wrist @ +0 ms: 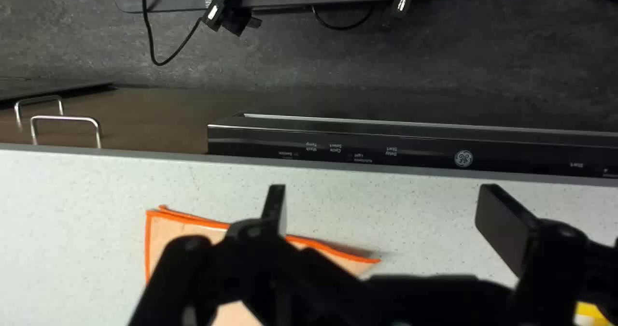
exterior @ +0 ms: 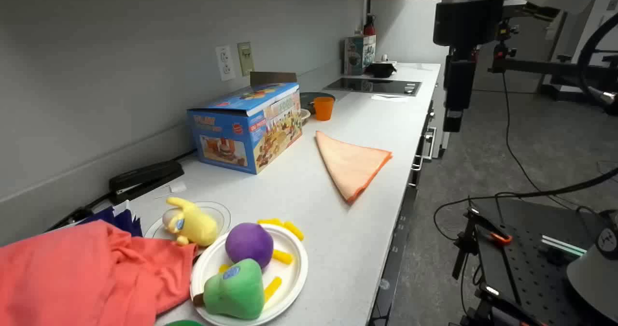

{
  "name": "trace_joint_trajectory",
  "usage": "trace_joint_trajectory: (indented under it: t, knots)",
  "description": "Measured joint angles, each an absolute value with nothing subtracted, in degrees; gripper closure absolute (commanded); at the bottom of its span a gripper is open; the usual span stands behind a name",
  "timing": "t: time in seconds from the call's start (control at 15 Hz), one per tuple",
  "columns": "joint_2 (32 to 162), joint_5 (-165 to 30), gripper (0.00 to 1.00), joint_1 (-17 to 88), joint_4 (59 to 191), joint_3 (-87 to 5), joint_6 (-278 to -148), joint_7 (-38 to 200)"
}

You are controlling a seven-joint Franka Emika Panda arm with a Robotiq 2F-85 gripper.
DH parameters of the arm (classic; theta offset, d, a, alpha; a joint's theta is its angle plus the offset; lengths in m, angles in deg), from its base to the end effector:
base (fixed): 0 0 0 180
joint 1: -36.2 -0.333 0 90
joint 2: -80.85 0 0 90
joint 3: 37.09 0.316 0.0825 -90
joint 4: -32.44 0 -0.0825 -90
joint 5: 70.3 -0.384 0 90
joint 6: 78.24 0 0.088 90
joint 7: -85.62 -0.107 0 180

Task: Unfold the cloth

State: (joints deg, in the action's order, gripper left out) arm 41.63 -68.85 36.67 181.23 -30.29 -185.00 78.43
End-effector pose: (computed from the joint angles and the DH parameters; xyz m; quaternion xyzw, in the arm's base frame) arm 0.3348 0.0363 0.4665 0.9983 -0.0178 -0.0211 0.0519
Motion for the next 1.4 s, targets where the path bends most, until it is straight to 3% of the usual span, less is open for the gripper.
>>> trace_joint_trajectory:
  t: [1.4]
  knots:
    - [41.9, -69.2, 0.0, 36.7, 181.2, -30.4, -185.5, 75.7]
